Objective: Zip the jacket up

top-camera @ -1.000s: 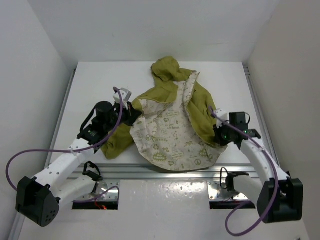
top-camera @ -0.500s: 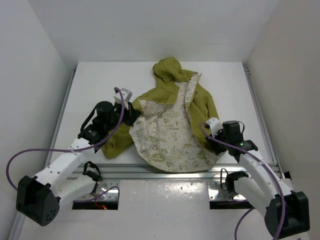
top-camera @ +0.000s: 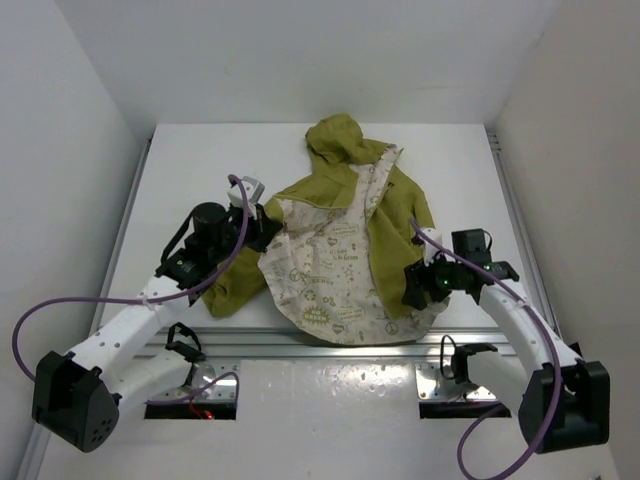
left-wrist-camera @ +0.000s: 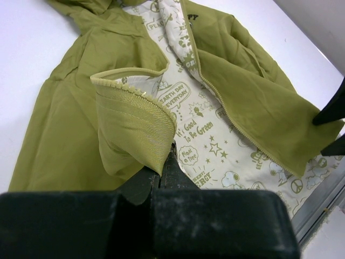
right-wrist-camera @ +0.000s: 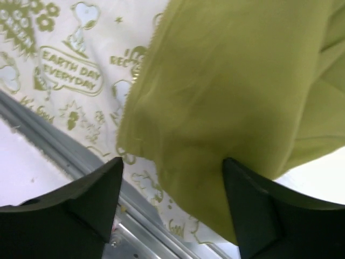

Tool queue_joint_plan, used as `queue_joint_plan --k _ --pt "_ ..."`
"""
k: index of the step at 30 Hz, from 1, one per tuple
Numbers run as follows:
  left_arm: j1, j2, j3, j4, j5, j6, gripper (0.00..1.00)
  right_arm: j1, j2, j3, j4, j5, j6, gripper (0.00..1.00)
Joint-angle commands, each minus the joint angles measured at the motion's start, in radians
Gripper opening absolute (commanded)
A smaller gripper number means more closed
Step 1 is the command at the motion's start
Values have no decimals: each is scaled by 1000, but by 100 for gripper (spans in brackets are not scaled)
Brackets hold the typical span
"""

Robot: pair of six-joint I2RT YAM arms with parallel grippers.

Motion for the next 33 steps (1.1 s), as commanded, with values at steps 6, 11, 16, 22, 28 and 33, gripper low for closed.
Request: queue_joint_plan --k 6,11,16,22,28,33 --pt "-3 -14 30 13 0 0 0 70 -47 39 3 1 49 98" --pt "-3 -5 30 22 9 -9 0 273 -38 38 28 257 81 99" --pt "-3 5 30 22 9 -9 0 375 28 15 63 513 125 100" --pt "-3 5 30 22 0 -9 0 389 118 18 123 599 128 100" --pt "-3 5 30 22 0 -9 0 401 125 9 146 531 161 100" --pt "-3 5 30 22 0 -9 0 404 135 13 118 477 181 100"
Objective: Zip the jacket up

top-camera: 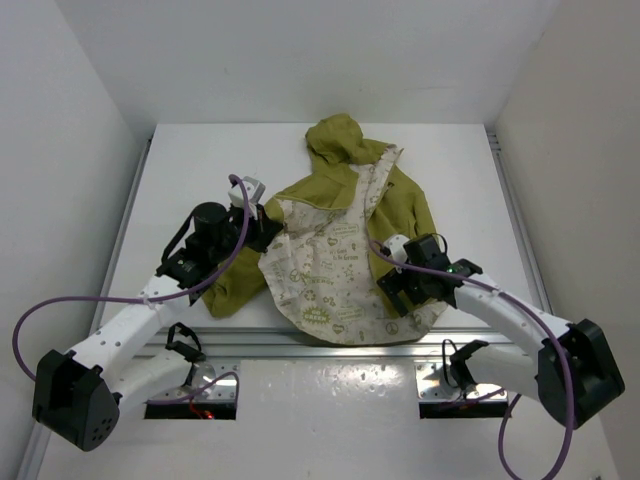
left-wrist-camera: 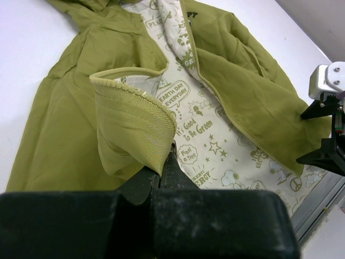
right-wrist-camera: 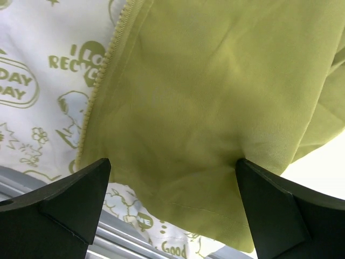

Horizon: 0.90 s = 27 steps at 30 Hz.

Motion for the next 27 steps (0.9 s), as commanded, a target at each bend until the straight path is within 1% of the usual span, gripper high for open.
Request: queue_joint_plan --k 1,3,5,9,15,24,27 --pt "-3 -2 21 23 -4 -5 0 8 3 6 11 -39 33 100" --pt "-3 -2 21 23 -4 -5 0 17 -6 4 26 -52 31 100" --pt "-3 -2 21 23 -4 -5 0 28 -7 19 -5 -52 33 100" --pt "-3 -2 21 14 -4 -5 0 57 -56 21 -28 29 22 100" --pt "-3 -2 21 23 -4 -25 0 103 -84 3 -20 34 8 100" --pt "-3 7 12 23 -4 -25 0 101 6 -30 41 34 24 100" --pt "-3 7 12 23 -4 -25 0 104 39 -36 55 5 31 100"
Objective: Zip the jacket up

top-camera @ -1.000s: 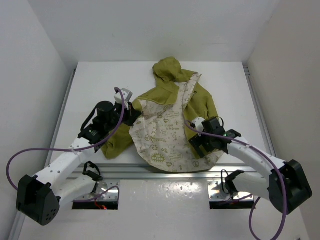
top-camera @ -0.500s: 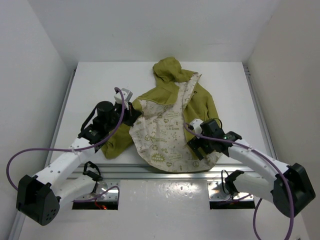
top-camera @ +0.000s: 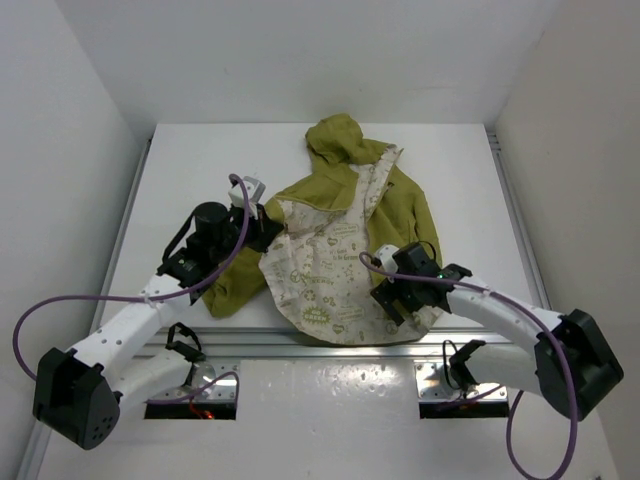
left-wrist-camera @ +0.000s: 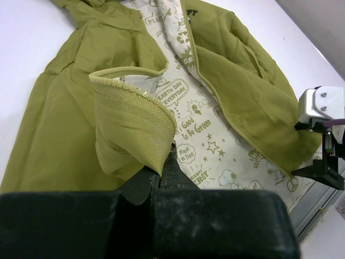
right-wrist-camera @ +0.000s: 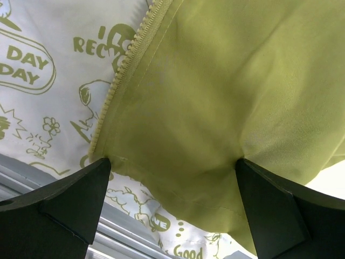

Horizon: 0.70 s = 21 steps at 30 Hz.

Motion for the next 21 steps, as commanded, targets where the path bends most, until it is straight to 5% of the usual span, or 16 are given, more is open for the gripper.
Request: queue_joint_plan --k 1,7,14,18,20,21 --pt "-3 -1 12 23 -3 -6 0 7 25 -11 51 -23 48 100" --pt "-3 -1 12 23 -3 -6 0 38 64 -20 69 -35 73 100" --pt "-3 -1 3 34 -3 -6 0 36 142 -16 112 -8 73 76" --pt "-3 -1 3 43 -3 -15 0 33 186 14 95 -12 64 57" --pt "-3 -1 3 43 -3 -15 0 33 202 27 87 -14 65 37" --pt "-3 -1 3 43 -3 -15 0 36 205 29 84 -17 64 20"
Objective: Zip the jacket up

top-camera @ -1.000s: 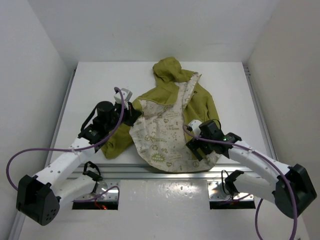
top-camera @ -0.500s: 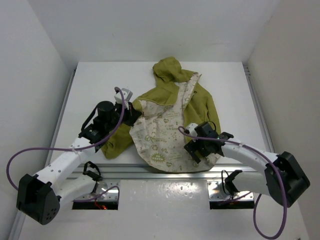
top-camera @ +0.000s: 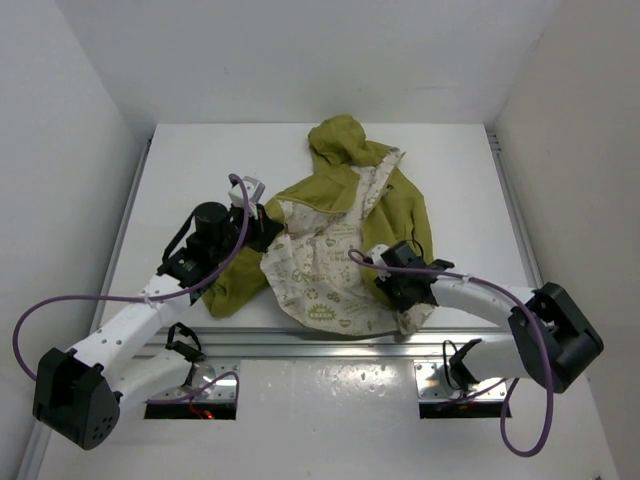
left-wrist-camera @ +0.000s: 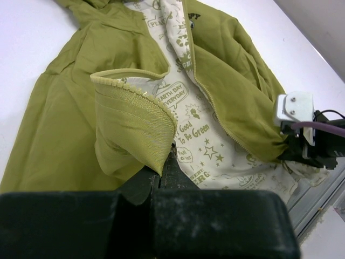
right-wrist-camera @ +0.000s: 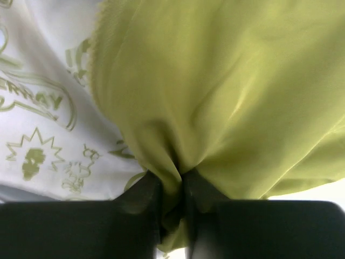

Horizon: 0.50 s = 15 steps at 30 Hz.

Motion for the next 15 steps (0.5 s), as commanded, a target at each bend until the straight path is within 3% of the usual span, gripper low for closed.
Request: queue_joint_plan --k 1,3,9,15 --pt "-3 -1 3 41 -3 -11 0 7 30 8 -14 -22 19 9" --pt "-3 -1 3 41 -3 -11 0 8 16 7 -16 -43 19 3" --pt "-3 -23 -17 31 8 -1 0 -85 -136 59 -92 -239 49 3" --pt "-23 -32 -28 -20 -43 -1 0 -315 -292 136 -154 -507 126 3"
